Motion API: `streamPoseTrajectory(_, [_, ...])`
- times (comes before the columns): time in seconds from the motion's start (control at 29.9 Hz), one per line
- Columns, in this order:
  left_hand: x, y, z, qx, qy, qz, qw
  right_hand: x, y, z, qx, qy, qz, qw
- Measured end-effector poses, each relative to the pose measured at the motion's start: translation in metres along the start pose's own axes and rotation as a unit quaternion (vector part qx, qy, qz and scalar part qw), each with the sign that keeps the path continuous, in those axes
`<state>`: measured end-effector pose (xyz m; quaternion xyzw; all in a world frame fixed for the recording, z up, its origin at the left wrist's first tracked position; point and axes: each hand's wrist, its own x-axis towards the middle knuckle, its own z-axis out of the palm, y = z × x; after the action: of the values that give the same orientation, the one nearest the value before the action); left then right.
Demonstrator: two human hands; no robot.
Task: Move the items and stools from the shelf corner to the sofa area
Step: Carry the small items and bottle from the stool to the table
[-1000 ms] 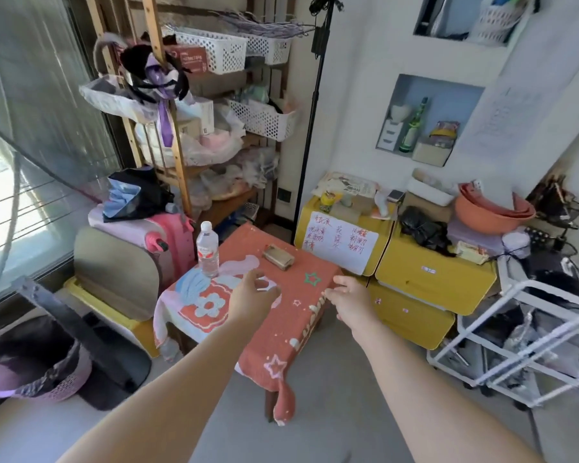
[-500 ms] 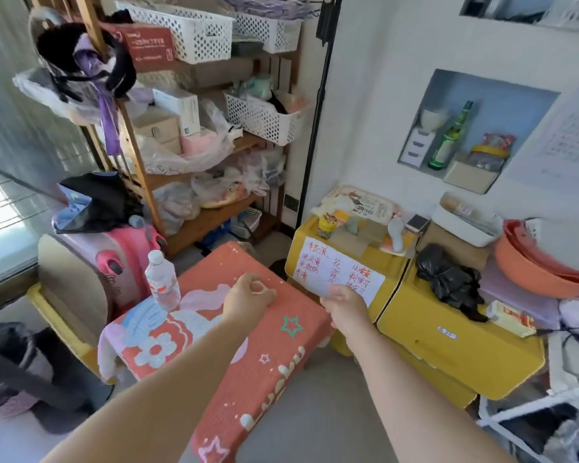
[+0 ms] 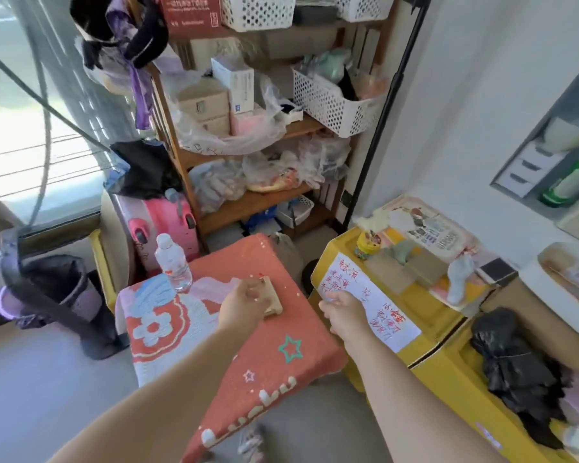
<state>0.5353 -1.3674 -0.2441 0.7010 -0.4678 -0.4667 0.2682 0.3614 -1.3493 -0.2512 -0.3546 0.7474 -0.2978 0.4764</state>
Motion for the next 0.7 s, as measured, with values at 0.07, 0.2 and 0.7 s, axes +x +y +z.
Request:
streamPoseTrajectory(0.07, [0.017, 0.001, 0.002, -0.003, 0.01, -0.008, 1.0, 0.02, -0.003, 0.006, -0.009, -0.014, -0.002, 1.0])
streamPoseTrajectory(0.2, [0.058, -0.002, 0.007, -0.032, 0.022, -0.029, 0.999, 0.064, -0.016, 0.019, -0.038, -0.039, -0.001, 0.999])
streamPoseTrajectory(0.7, [0.174, -0.062, 0.02, -0.064, 0.037, -0.205, 0.976, 0.2, -0.008, 0.096, -0.165, -0.153, 0.075, 0.971])
